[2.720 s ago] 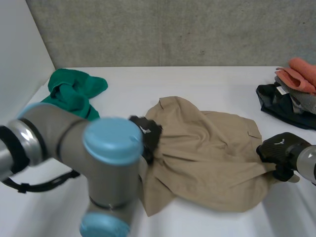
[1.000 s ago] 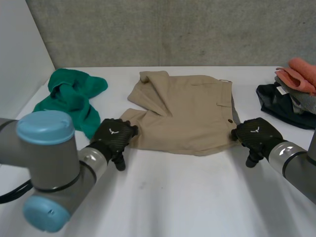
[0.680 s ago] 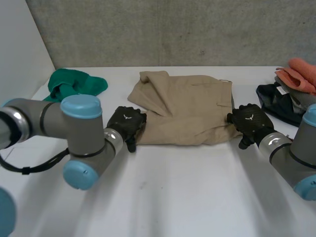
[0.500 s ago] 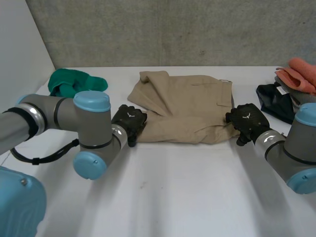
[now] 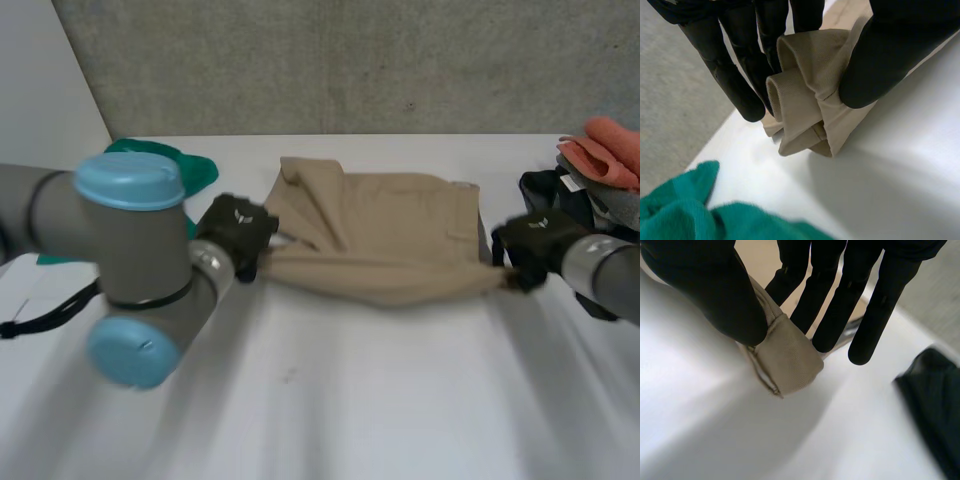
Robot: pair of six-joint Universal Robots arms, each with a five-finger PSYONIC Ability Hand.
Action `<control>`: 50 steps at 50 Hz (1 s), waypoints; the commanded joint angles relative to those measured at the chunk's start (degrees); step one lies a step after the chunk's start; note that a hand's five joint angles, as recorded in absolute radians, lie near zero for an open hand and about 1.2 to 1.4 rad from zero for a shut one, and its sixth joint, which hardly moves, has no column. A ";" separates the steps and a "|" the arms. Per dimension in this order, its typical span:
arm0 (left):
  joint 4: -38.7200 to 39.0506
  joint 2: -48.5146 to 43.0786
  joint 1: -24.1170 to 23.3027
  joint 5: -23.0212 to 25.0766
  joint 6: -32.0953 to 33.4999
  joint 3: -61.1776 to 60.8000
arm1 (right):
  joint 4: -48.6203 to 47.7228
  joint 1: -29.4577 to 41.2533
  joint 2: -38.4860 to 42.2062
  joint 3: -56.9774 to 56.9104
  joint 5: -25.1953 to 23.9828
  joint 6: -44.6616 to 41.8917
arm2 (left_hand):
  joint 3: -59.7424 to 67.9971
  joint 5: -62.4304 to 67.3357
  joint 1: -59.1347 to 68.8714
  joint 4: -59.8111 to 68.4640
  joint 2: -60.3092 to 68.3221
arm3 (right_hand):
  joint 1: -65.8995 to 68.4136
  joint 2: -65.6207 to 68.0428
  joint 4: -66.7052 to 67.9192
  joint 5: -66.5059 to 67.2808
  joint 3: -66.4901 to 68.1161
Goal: Fold the laundry.
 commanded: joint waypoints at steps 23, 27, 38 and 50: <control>13.44 1.79 2.06 1.67 -2.57 23.81 | -5.58 6.21 -1.98 -24.11 8.05 -1.23 | 12.43 13.72 15.02 11.72 11.71 | 17.98 13.20 11.60 14.96 12.15; 26.73 2.66 3.55 0.71 -6.09 31.20 | -24.56 7.27 -6.54 -25.44 11.83 5.36 | 12.43 13.72 15.02 11.72 11.71 | 17.98 13.20 11.60 14.96 12.15; 20.51 3.81 6.45 -2.11 -11.01 30.43 | -35.42 7.71 -8.14 -24.65 10.26 7.84 | 12.43 13.72 15.02 11.72 11.71 | 17.98 13.20 11.60 14.96 12.15; 20.86 1.70 6.28 1.23 -15.59 4.60 | -26.97 9.38 1.35 -11.30 6.30 7.31 | 12.43 13.72 15.02 11.72 11.71 | 17.98 13.20 11.60 14.96 12.15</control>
